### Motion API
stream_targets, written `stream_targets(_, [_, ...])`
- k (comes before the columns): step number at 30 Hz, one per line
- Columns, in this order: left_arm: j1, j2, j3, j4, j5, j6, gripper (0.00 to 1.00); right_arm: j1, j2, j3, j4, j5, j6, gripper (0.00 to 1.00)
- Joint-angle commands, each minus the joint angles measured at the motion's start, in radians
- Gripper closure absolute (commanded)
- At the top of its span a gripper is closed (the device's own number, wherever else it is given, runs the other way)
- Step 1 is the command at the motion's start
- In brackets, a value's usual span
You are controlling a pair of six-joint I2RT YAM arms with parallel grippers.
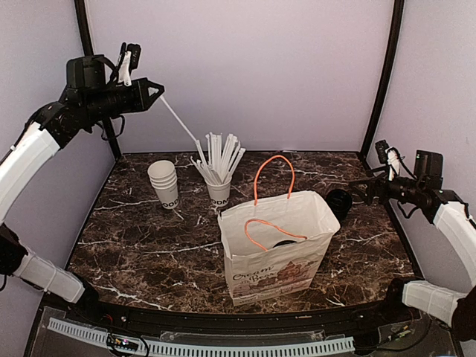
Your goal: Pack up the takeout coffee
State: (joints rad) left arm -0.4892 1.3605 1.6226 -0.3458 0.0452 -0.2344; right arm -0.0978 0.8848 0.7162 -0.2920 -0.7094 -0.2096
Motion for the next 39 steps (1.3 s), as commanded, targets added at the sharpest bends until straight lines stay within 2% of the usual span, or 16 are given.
stream_targets(1, [-0.005,-0.087,0.046,0.023,0.239,0.077,1.00,-0.007,0.004,-0.012,0.029,-0.025,-0.015,0.01])
stream_targets(9, [-0.008,-0.147,0.046,-0.026,0.675,0.027,1.00,-0.006,0.013,-0.014,0.027,-0.033,-0.024,0.01])
stream_targets(16, [-0.038,-0.181,-0.008,-0.065,0.881,0.018,1.00,-0.008,0.016,-0.016,0.025,-0.032,-0.028,0.01])
stream_targets(23, [-0.173,-0.153,-0.029,-0.139,0.872,0.055,1.00,-0.015,0.016,-0.018,0.025,-0.034,-0.030,0.01])
stream_targets(30, [-0.274,-0.097,-0.086,-0.116,0.753,0.074,1.00,-0.022,0.011,-0.021,0.024,-0.040,-0.031,0.01])
stream_targets(35, [-0.377,0.018,-0.098,-0.110,0.648,0.101,0.99,-0.025,0.006,-0.021,0.024,-0.042,-0.032,0.01])
stream_targets(37, [-0.414,0.069,-0.089,-0.115,0.610,0.112,0.78,-0.026,0.005,-0.021,0.022,-0.043,-0.033,0.01])
stream_targets(38, [-0.433,0.083,-0.073,-0.127,0.597,0.119,0.62,-0.026,0.003,-0.021,0.021,-0.044,-0.032,0.01])
stream_targets(39, [-0.440,0.106,-0.063,-0.134,0.579,0.138,0.52,-0.026,0.002,-0.021,0.022,-0.047,-0.033,0.01])
